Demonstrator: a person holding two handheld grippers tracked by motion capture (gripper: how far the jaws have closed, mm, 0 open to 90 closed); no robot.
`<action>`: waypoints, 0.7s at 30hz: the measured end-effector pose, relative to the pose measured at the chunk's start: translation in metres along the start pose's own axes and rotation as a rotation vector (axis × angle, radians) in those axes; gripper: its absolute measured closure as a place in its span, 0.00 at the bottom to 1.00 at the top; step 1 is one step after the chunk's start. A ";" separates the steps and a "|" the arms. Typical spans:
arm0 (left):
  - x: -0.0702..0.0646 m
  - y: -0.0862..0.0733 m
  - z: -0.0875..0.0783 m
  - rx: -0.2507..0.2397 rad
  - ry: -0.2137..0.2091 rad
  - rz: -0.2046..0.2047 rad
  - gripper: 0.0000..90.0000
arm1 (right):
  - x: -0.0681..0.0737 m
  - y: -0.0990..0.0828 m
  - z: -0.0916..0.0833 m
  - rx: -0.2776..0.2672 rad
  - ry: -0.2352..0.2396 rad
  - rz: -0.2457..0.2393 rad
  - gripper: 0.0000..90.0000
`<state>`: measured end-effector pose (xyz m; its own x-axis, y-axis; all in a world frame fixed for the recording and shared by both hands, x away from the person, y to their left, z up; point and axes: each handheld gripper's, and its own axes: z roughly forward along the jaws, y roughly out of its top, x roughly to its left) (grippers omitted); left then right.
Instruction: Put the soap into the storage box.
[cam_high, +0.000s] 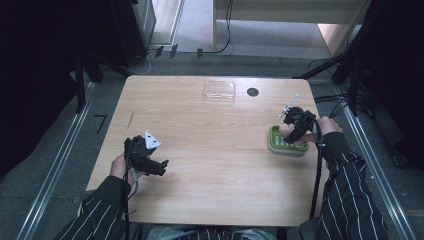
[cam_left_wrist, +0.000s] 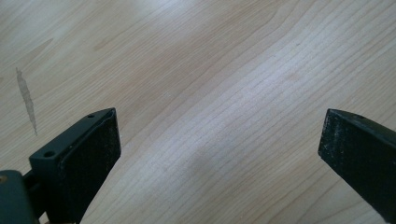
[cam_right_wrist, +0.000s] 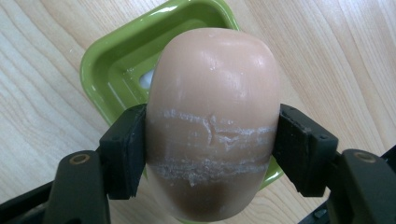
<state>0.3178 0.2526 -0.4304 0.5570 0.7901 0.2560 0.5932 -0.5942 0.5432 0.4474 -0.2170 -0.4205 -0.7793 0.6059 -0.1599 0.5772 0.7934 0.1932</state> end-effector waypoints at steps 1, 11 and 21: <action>0.000 0.000 0.000 -0.001 0.000 -0.002 0.00 | 0.000 0.001 0.002 -0.003 0.000 -0.009 0.36; 0.000 0.000 0.000 0.001 0.000 -0.004 0.00 | 0.004 0.005 0.014 0.010 -0.004 -0.065 0.36; 0.000 0.000 0.000 0.000 0.001 -0.005 0.00 | 0.003 0.003 0.020 0.013 0.002 -0.086 0.36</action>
<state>0.3176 0.2527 -0.4305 0.5537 0.7929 0.2543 0.5959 -0.5906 0.5442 0.4515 -0.2111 -0.4395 -0.8265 0.5357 -0.1729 0.5116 0.8430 0.1660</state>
